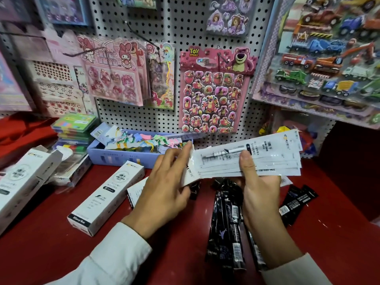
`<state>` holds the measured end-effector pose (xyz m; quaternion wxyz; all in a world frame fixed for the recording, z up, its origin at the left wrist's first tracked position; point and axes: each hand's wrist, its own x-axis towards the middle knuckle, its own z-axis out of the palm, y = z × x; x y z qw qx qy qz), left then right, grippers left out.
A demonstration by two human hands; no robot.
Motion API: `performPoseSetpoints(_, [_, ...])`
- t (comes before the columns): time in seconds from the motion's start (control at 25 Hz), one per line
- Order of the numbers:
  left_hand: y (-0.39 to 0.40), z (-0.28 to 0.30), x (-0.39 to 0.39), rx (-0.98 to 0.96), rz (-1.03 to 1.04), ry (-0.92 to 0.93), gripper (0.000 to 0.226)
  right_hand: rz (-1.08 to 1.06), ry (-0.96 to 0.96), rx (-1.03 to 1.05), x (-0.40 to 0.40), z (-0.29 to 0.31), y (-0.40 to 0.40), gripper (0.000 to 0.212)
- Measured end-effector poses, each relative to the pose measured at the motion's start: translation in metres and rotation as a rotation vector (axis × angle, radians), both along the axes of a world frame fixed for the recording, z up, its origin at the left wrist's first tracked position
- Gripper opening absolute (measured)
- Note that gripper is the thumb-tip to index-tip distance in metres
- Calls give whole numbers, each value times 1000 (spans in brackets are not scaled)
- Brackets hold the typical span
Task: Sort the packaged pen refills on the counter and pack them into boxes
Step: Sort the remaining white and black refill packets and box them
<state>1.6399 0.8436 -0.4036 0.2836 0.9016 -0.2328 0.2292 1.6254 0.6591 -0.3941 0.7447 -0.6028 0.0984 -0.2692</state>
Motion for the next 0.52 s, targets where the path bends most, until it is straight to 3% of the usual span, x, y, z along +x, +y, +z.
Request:
performPoseSetpoints(0.08, [1, 1, -1, 6, -5, -17, 99, -9, -39, -120, -4, 4, -3, 69])
performPoseSetpoints(0.2, [-1, 0, -3, 69, -23, -68, 99, 24, -158, -232, -7, 8, -9, 24])
performPoseSetpoints(0.24, [-1, 0, -3, 87, -29, -84, 98, 57, -176, -262, -8, 9, -9, 18])
performPoseSetpoints(0.44, [-2, -1, -4, 7, -58, -124, 96, 349, -260, -135, -7, 15, -6, 30])
performPoseSetpoints(0.52, [-5, -2, -5, -7, -79, -140, 94, 310, -265, -205, -7, 15, -7, 27])
